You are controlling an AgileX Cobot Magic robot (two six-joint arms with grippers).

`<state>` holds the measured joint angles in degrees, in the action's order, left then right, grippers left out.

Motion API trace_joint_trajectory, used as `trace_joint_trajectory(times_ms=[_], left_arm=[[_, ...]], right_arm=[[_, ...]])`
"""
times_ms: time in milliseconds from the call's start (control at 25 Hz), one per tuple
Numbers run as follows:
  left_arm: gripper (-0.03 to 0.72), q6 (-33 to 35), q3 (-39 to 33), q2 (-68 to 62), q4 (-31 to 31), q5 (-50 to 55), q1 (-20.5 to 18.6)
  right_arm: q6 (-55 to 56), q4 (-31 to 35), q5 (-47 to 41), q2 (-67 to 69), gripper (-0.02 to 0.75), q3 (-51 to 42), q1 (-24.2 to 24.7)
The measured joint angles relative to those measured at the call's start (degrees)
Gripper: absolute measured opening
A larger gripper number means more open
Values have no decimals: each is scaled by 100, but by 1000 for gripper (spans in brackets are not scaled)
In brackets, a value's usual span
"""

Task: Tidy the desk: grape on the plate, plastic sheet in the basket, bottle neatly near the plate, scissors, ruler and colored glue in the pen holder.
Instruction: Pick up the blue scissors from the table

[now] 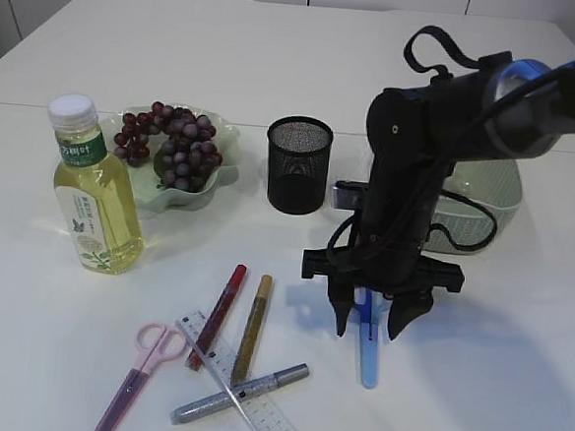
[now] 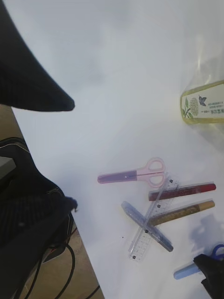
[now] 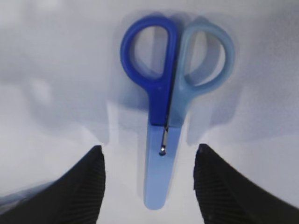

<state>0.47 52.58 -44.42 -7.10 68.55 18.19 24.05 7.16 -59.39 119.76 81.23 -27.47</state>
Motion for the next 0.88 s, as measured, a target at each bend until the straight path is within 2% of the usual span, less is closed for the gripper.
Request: trace_joint_trajectory(times_ms=[240,880], left_arm=[[415,0,0,0,100,0,0],[415,0,0,0,150,0,0]], right_arm=[[36,-68,-288,33,471,85,0],[189,-117,-278,203,471,85,0]])
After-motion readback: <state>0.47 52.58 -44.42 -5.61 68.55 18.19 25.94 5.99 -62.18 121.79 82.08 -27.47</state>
